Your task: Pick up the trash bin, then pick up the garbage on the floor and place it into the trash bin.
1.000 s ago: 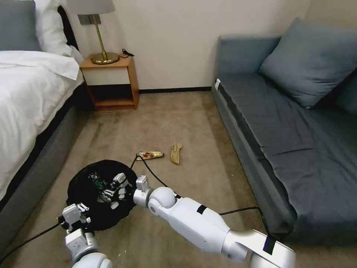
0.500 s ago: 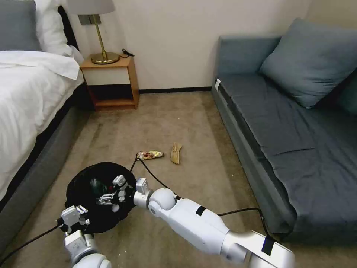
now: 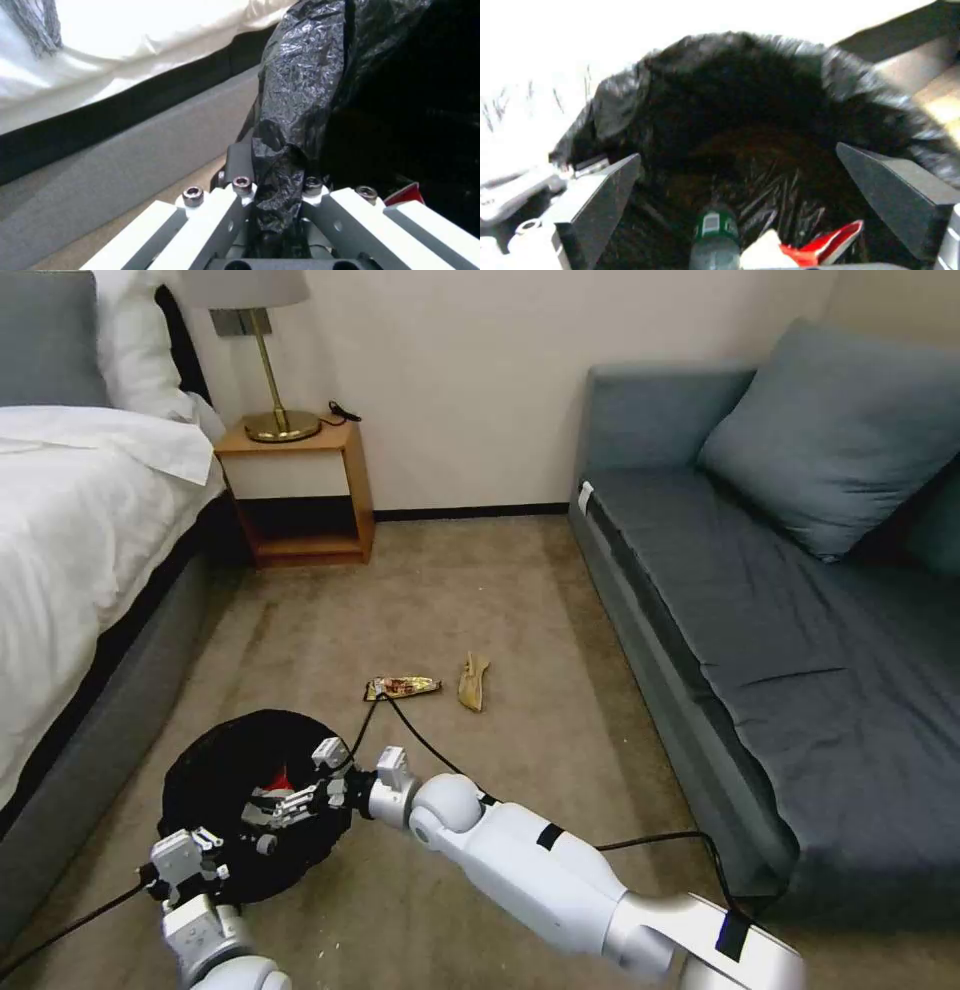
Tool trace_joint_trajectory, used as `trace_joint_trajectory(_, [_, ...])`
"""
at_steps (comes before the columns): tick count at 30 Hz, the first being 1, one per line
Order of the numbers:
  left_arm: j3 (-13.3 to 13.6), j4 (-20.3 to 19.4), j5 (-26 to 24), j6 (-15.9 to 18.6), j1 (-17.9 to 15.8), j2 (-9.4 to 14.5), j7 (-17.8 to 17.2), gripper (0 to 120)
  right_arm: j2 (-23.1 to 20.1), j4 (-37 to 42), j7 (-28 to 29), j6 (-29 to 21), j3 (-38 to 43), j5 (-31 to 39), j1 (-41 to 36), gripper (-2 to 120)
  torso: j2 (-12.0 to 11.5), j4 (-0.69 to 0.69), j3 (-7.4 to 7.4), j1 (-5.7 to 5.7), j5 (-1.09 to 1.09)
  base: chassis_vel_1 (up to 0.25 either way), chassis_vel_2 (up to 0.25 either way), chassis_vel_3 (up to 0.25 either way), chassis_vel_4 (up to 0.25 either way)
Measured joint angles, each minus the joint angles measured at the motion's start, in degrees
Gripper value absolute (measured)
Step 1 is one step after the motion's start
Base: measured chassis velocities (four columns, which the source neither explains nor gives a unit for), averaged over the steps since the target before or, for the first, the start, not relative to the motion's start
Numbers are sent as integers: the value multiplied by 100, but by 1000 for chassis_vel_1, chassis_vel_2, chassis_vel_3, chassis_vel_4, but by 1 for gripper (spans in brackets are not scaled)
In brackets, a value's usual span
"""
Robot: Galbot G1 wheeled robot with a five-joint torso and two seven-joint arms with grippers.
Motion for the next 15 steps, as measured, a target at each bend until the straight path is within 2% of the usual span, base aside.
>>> trace_joint_trajectory(8, [-83,-46,-4,17,15,29,-30,3,-141,205,263,345,428,-207,-150,100,0,0,0,0,0,0,0,0,0])
trace_joint_trajectory(11, [-122,-55,-21,17,37,52,-43,3,-211,264,576,377,626,-329,-189,100,0,0,0,0,0,0,0,0,0])
trace_joint_trajectory(15, [-163,-129,-76,16,89,63,-60,3,-254,49,1435,573,936,-691,-215,100,0,0,0,0,0,0,0,0,0])
